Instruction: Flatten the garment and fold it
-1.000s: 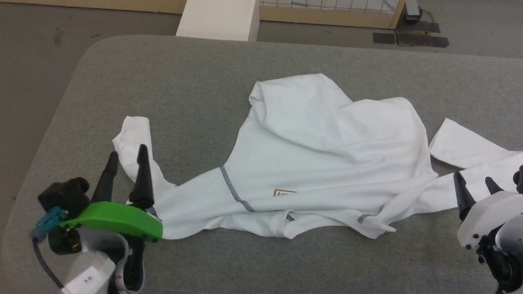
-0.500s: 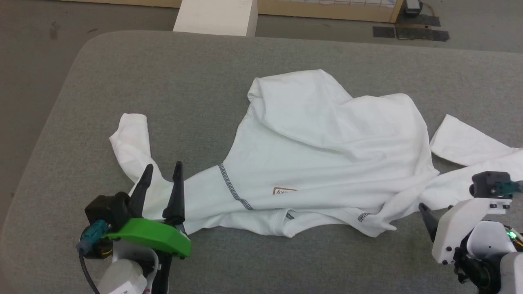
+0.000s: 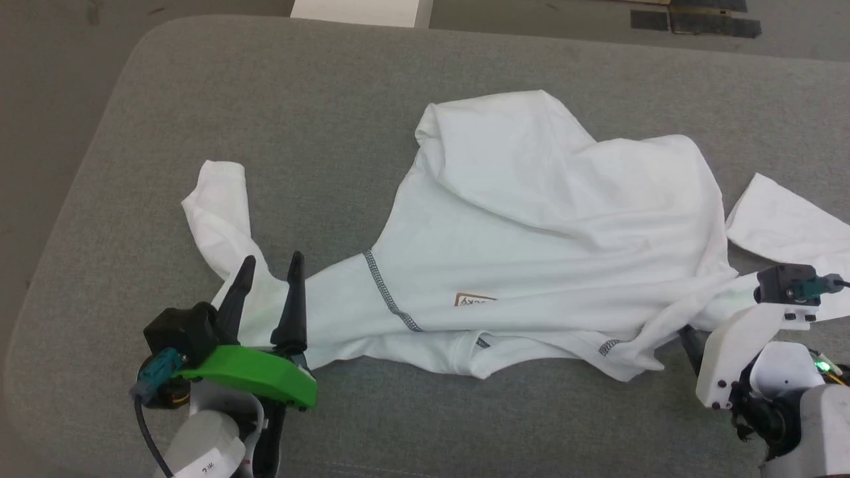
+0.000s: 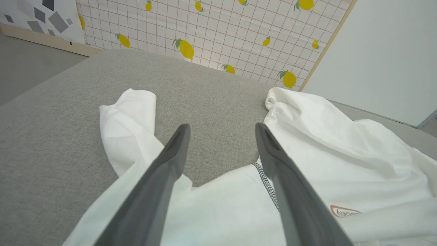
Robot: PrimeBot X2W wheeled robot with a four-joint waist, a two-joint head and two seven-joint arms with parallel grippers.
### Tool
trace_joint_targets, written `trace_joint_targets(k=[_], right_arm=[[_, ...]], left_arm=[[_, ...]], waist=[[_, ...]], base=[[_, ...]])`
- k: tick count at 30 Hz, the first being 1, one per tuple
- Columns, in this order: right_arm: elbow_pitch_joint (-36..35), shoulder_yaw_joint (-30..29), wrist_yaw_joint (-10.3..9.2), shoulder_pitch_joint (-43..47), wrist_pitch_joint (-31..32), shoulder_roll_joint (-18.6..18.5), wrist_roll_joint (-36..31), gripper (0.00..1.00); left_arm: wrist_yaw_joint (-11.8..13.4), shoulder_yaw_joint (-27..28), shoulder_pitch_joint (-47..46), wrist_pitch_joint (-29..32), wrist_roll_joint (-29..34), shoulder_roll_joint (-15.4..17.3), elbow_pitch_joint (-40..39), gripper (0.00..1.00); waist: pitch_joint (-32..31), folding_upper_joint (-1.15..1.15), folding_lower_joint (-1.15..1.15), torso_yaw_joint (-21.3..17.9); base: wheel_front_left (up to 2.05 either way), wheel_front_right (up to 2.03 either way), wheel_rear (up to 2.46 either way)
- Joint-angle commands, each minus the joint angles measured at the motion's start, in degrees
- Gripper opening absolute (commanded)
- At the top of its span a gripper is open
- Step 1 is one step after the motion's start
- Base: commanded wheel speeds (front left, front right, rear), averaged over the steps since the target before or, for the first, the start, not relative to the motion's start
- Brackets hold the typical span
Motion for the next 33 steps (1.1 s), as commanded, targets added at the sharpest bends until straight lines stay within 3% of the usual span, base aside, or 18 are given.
trace_joint_targets(k=[1, 5, 6, 7, 8, 13, 16, 25, 29, 33], right_arm=[[1.11, 0.0, -0.08, -1.03, -0.73, 0.05, -0.48, 1.0], [3.82, 0.37, -0.08, -1.95, -1.32, 0.05, -1.41, 1.0], [4.43, 0.3, -0.08, -2.07, -1.17, 0.05, -1.46, 0.71], [4.75, 0.4, -0.08, -2.15, -1.14, 0.05, -1.55, 0.2], [5.02, 0.46, -0.08, -2.21, -1.2, 0.05, -1.61, 0.0], [4.45, 0.96, -0.08, -1.76, -1.19, 0.05, -1.23, 0.0], [3.14, 0.93, -0.08, -1.04, -0.95, 0.05, -0.81, 0.0], [-1.91, 0.57, -0.08, 1.34, 0.1, 0.05, -0.34, 0.0], [-2.8, 0.72, -0.08, 1.94, 0.37, 0.05, 0.09, 0.0], [-3.29, 0.88, -0.08, 2.2, 0.56, 0.05, 0.52, 0.0]], left_arm=[[-0.32, -0.16, -1.05, -0.42, 0.4, -0.35, 0.28, 1.0], [-0.53, -0.46, -1.45, -0.46, 0.25, -0.47, 0.85, 1.0], [-0.59, -0.56, -1.51, -0.44, 0.2, -0.47, 1.01, 1.0], [-0.63, -0.62, -1.56, -0.45, 0.18, -0.47, 1.12, 1.0], [-0.71, -0.68, -1.58, -0.4, 0.03, -0.5, 1.3, 1.0], [-0.52, -0.77, -0.98, 0.95, -0.88, -0.43, 1.33, 1.0], [0.15, -0.9, -0.05, 5.08, -2.9, -0.74, 0.41, 1.0], [7.29, -3.31, 4.48, 33.47, -13.41, -1.0, -5.0, 1.0], [9.83, -4.24, 4.45, 37.24, -13.53, -1.12, -5.58, 1.0], [10.57, -5.09, 2.95, 36.65, -11.66, -1.06, -3.74, 1.0]], waist=[[0.65, 0.0, 0.0, 0.47], [1.17, 0.0, 0.0, 0.82], [1.2, 0.0, 0.0, 0.88], [1.19, 0.0, 0.0, 0.92], [1.14, 0.0, 0.0, 0.97], [-0.11, 0.0, 0.0, 1.01], [-1.03, 0.0, 0.0, 1.14], [-2.1, 0.0, 0.0, 0.96], [-1.9, 0.0, 0.0, 0.34], [-1.39, 0.0, 0.0, -0.47]], base=[[0.0, 0.0, 0.0], [0.0, 0.0, 0.0], [0.0, 0.0, 0.0], [0.0, 0.0, 0.0], [0.0, 0.0, 0.0], [0.0, 0.0, 0.0], [0.0, 0.0, 0.0], [0.0, 0.0, 0.0], [0.0, 0.0, 0.0], [0.0, 0.0, 0.0]])
